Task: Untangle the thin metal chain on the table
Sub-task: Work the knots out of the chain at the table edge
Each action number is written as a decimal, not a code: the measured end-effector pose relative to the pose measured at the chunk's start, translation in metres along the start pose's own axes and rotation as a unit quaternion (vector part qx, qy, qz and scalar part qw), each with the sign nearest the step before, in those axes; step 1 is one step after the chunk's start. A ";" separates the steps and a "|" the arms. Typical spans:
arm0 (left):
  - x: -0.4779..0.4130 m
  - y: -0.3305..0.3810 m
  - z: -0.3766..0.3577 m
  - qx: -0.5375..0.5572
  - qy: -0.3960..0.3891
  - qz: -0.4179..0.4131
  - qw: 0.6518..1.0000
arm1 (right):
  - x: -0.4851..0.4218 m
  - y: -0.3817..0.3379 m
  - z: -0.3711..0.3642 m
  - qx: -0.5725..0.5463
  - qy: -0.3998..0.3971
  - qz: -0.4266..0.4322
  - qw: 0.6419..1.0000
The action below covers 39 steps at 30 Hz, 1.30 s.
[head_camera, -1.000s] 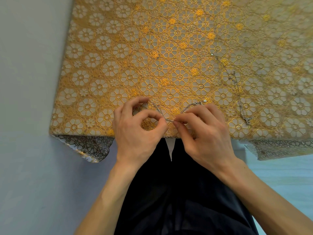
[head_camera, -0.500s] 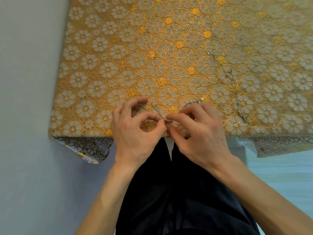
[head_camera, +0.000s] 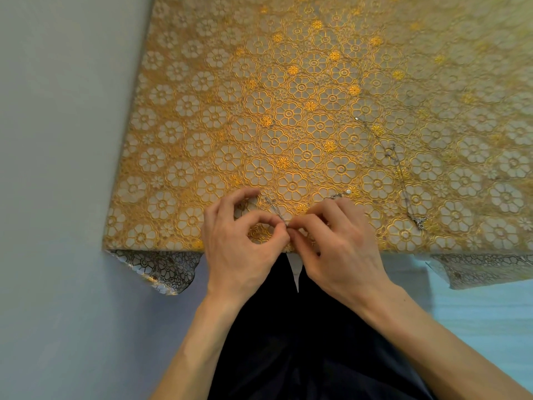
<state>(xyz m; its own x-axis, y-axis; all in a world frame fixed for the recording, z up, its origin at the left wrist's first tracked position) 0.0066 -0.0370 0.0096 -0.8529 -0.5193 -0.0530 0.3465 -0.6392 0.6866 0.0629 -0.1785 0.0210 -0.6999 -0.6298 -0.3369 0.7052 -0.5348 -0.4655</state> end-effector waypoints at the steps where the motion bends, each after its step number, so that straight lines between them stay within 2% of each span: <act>1: 0.000 0.000 0.000 0.000 0.000 0.001 1.000 | -0.001 -0.001 0.000 0.006 -0.001 -0.001 1.000; 18: 0.002 0.005 0.002 0.009 -0.012 0.003 1.000 | 0.001 -0.003 0.008 0.017 0.030 -0.008 0.999; 25: 0.012 0.012 0.006 -0.042 0.045 -0.011 0.998 | 0.009 0.000 0.006 0.017 0.025 -0.007 1.000; 32: 0.022 0.007 0.001 -0.027 0.032 0.024 0.999 | 0.016 0.006 0.004 0.008 0.009 -0.006 1.000; 39: 0.029 0.004 -0.002 -0.065 0.043 0.055 0.995 | 0.020 0.012 0.006 0.002 0.009 -0.021 1.000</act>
<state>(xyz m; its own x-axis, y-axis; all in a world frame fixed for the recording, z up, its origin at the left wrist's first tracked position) -0.0163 -0.0554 0.0094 -0.7724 -0.6333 -0.0481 0.4888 -0.6412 0.5916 0.0578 -0.2014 0.0138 -0.7304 -0.5973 -0.3312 0.6759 -0.5622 -0.4766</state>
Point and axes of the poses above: each hand's wrist, its own x-axis away from the middle knuckle, its own z-axis out of the back of the hand, y = z × x, the point moved 9 cm from there along -x, towards the middle knuckle, and after that the axes turned 3 degrees about -y, right-handed, at the moved point
